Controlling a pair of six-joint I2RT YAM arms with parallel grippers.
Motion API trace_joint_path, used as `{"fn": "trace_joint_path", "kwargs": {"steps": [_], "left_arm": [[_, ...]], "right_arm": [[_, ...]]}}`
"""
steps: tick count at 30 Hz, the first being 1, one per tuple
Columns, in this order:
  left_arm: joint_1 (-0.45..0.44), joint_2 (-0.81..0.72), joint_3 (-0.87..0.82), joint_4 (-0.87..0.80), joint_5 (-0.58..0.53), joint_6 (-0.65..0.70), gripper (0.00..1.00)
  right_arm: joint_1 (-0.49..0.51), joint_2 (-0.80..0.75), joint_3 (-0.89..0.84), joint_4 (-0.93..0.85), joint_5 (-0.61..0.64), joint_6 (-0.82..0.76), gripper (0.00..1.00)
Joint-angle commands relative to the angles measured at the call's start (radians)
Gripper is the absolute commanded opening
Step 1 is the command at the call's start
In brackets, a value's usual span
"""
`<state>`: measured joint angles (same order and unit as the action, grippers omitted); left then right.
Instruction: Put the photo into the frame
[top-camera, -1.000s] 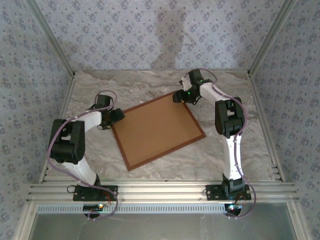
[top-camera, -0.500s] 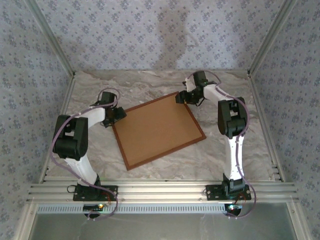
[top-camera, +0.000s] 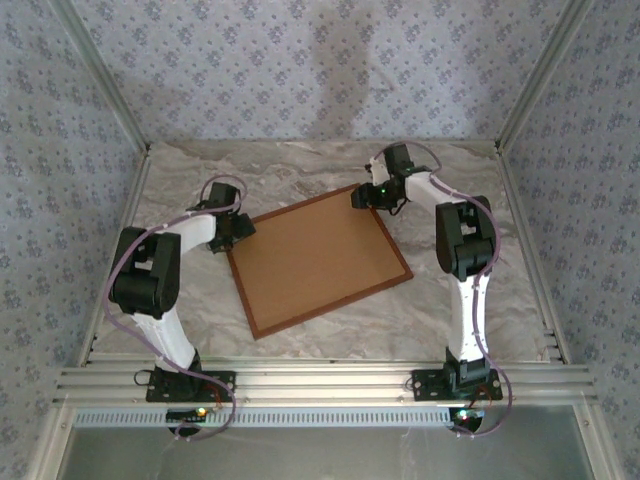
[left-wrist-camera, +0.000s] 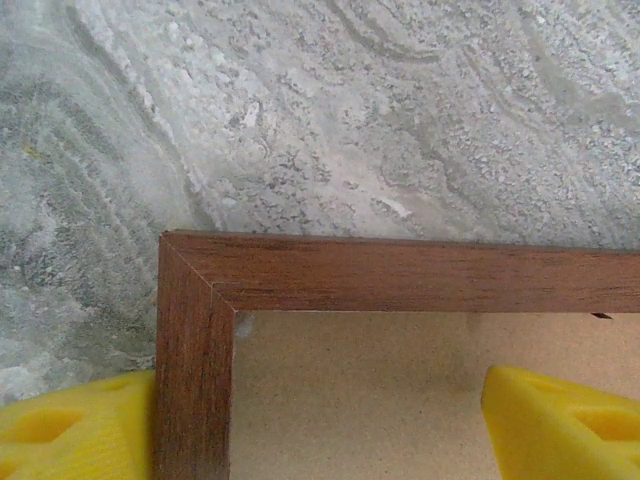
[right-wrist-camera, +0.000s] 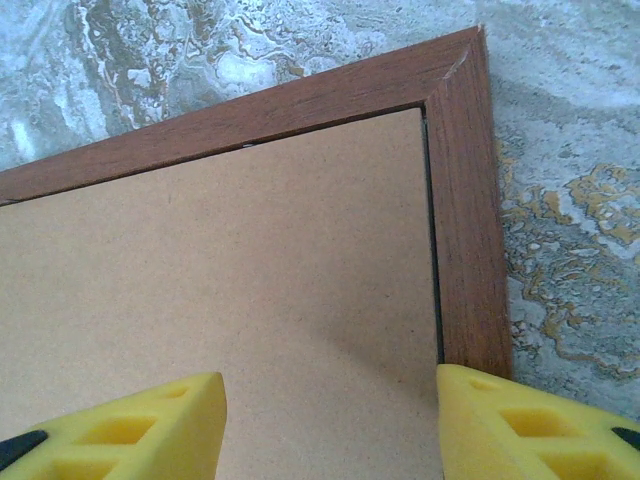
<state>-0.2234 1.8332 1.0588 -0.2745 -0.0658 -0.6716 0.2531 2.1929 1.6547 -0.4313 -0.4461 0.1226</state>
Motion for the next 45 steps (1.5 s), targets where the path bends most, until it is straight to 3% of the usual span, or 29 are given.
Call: {"fn": "trace_joint_path", "kwargs": {"steps": [1,12,20,37,45], "left_arm": [[-0.131,0.127,0.018,0.348,0.489,-0.035,0.79],[-0.133,0.128,0.012,0.338,0.466,-0.027,0.79],[-0.134,0.116,0.006,0.306,0.417,-0.014,0.79],[-0.089,0.074,-0.035,0.278,0.333,-0.010,0.79],[-0.078,0.066,-0.033,0.255,0.327,0.006,0.79]], "right_arm": [[0.142,-0.001,-0.039,-0.075,-0.154,0.010,0.57],[0.219,0.003,-0.059,-0.120,-0.005,-0.047,0.59],[0.268,-0.035,-0.041,-0.195,0.161,-0.093,0.68],[0.128,-0.246,-0.115,-0.246,0.178,-0.061,0.87],[0.028,-0.274,-0.183,-0.236,0.116,-0.035,0.89]]}}
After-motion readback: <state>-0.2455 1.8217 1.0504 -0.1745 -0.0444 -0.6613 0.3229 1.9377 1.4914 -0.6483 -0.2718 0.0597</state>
